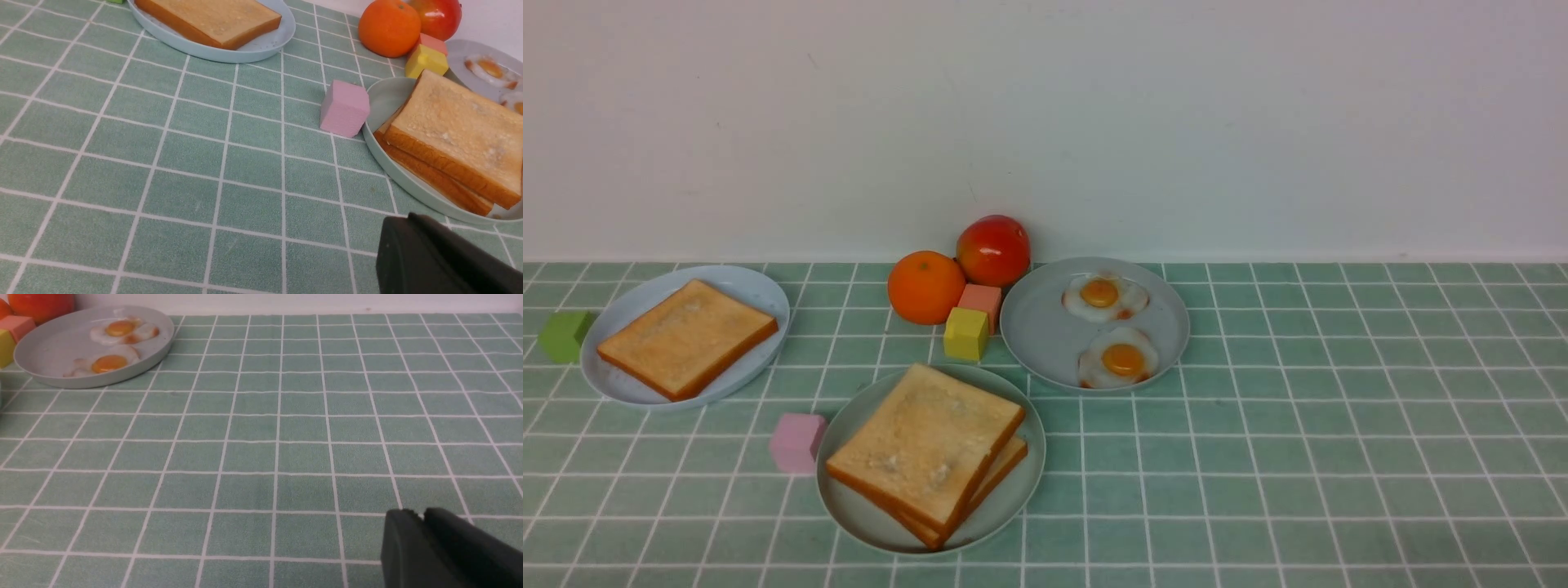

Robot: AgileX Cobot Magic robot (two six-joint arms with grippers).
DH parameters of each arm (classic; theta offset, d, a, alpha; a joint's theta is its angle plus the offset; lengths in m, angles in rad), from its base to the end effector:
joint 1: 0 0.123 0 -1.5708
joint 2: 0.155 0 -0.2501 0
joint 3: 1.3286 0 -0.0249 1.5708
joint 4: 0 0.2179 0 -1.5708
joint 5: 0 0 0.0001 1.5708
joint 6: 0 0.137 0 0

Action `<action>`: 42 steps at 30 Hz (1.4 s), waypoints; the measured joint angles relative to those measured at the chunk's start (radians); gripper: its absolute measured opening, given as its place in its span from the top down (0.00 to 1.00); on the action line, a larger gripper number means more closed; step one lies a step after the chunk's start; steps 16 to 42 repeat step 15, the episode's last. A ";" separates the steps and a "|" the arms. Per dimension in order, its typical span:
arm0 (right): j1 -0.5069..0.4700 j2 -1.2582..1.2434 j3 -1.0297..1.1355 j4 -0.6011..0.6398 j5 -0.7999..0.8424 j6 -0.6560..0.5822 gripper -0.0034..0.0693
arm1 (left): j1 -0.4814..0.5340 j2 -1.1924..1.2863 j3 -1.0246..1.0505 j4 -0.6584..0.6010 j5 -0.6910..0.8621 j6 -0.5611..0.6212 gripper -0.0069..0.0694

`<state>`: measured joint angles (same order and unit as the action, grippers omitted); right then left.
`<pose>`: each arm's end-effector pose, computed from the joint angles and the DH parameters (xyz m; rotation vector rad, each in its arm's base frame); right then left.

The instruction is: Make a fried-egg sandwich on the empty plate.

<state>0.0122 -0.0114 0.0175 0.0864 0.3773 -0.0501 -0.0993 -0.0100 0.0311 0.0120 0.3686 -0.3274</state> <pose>0.0986 0.0056 0.1614 -0.0052 1.8660 0.0590 0.0986 -0.0092 0.1575 -0.2068 1.8715 -0.2817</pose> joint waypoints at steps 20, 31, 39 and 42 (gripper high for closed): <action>0.000 0.000 0.000 0.000 0.000 0.000 0.81 | 0.000 0.000 0.000 0.000 0.000 0.000 0.90; 0.000 0.000 0.000 0.000 0.000 0.000 0.81 | 0.000 0.000 0.000 0.000 0.000 0.000 0.90; 0.000 0.000 0.000 0.000 0.000 0.000 0.81 | 0.000 0.000 0.000 0.000 0.000 0.000 0.90; 0.000 0.000 0.000 0.000 0.000 0.000 0.81 | 0.000 0.000 0.000 0.000 0.000 0.000 0.90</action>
